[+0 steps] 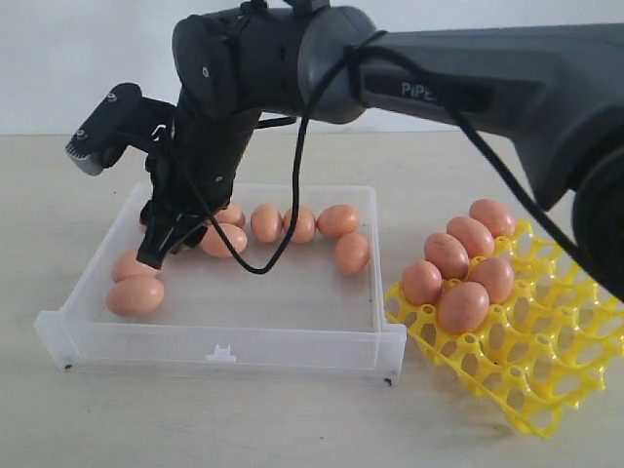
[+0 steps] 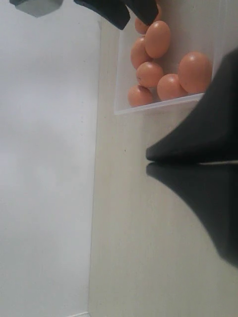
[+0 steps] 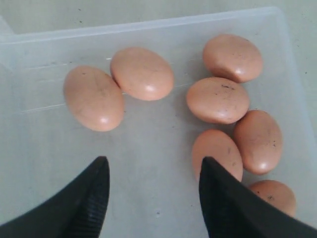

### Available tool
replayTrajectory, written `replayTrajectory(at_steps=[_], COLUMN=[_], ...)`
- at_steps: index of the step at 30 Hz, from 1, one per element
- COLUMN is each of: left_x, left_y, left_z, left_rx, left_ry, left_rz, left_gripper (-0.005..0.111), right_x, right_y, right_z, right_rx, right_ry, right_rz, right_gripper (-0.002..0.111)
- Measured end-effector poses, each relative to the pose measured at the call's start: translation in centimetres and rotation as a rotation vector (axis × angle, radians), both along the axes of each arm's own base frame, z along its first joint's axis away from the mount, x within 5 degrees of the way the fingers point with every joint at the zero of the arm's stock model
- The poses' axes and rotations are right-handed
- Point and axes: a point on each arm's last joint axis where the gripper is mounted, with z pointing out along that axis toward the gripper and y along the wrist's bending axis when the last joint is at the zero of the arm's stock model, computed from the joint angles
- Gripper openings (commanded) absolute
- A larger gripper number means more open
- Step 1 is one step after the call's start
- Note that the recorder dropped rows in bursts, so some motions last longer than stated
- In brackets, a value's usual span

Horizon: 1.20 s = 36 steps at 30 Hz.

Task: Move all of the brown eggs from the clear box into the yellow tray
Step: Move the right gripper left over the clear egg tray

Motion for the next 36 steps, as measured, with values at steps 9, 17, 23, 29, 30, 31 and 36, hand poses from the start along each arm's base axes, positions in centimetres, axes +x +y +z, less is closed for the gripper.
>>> replayTrajectory(at_steps=[9,17,23,29,30,31,36], left_x=[0.0,0.0,0.0,0.0,0.0,0.0,0.0], left_y=[0.0,0.0,0.0,0.0,0.0,0.0,0.0], left_z=[0.0,0.0,0.0,0.0,0.0,0.0,0.0], left_rx=[0.000,0.000,0.000,0.000,0.000,0.000,0.000], left_ry=[0.000,0.000,0.000,0.000,0.000,0.000,0.000], left_rz=[0.000,0.000,0.000,0.000,0.000,0.000,0.000], left_gripper=[-0.004,-0.004,-0.004,-0.004,-0.004,-0.004,-0.004], right_x=[2.1,3.5,4.2,4.2,4.2,4.2,4.4], right_y=[0.1,-0.1,-0.8,-1.0,-1.0,-1.0,-1.1], right_z=[-4.3,-6.4,-6.5,-7.1,-7.1,-7.3,-7.3], right_rx=[-0.042,-0.037,-0.071,-0.107,-0.110,-0.113,-0.117], right_ry=[-0.039,-0.077,-0.097,-0.089,-0.089,-0.088,-0.093], right_rz=[0.023,0.017,0.017,0.025,0.026,0.025,0.028], right_gripper=[0.052,0.052,0.052,0.048,0.045,0.039,0.036])
